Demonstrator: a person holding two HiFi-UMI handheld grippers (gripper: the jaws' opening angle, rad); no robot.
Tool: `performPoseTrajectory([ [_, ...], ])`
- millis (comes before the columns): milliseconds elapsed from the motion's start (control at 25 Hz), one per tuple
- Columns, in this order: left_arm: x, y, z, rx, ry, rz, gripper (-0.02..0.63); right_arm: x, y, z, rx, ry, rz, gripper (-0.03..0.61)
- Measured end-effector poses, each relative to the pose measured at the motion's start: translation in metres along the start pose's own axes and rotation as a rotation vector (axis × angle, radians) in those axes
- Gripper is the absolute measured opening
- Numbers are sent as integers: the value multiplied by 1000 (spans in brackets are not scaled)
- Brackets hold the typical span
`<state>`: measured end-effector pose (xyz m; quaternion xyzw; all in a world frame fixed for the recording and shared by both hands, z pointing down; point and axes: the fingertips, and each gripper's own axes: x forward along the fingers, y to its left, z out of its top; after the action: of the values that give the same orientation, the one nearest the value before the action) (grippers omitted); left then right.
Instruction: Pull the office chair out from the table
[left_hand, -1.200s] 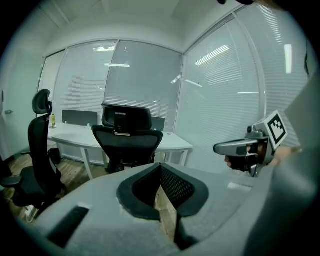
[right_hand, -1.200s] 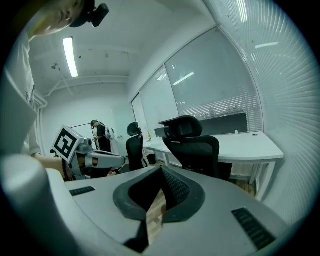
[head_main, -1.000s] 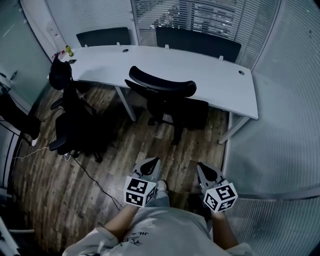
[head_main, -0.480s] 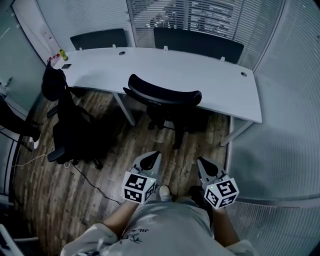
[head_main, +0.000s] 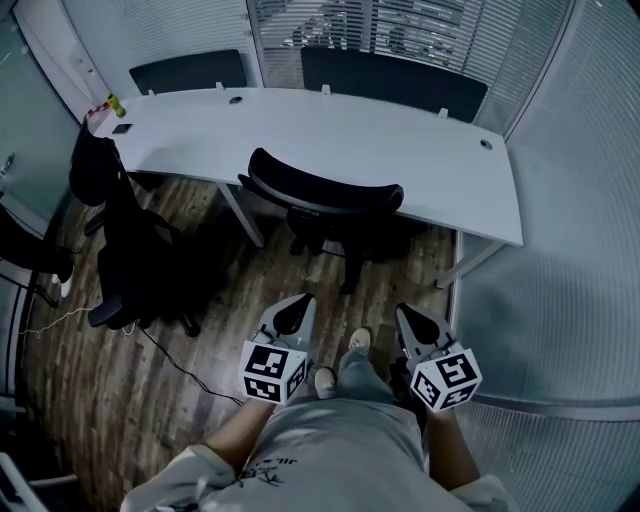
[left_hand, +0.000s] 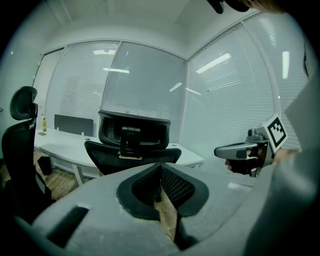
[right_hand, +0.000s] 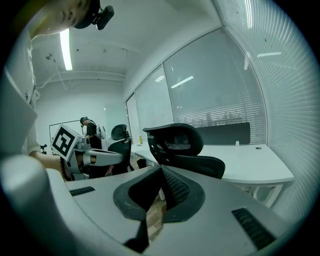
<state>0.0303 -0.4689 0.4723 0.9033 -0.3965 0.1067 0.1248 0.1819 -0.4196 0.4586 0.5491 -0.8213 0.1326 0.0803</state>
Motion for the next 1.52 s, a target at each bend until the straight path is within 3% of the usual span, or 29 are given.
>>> performPoseTrajectory([
  [440, 43, 37, 19, -13, 8, 51, 29, 55, -41, 38, -5, -57, 33, 6],
  [960, 102, 77, 29, -68, 42, 111, 279, 103, -83, 62, -92, -49, 70, 12],
  [1160, 121, 88, 34, -75, 45, 123, 322, 119, -103, 66, -95, -33, 63, 78],
  [1520, 142, 95, 33, -73, 60, 129, 325, 147, -134, 65, -120, 7, 70, 154],
])
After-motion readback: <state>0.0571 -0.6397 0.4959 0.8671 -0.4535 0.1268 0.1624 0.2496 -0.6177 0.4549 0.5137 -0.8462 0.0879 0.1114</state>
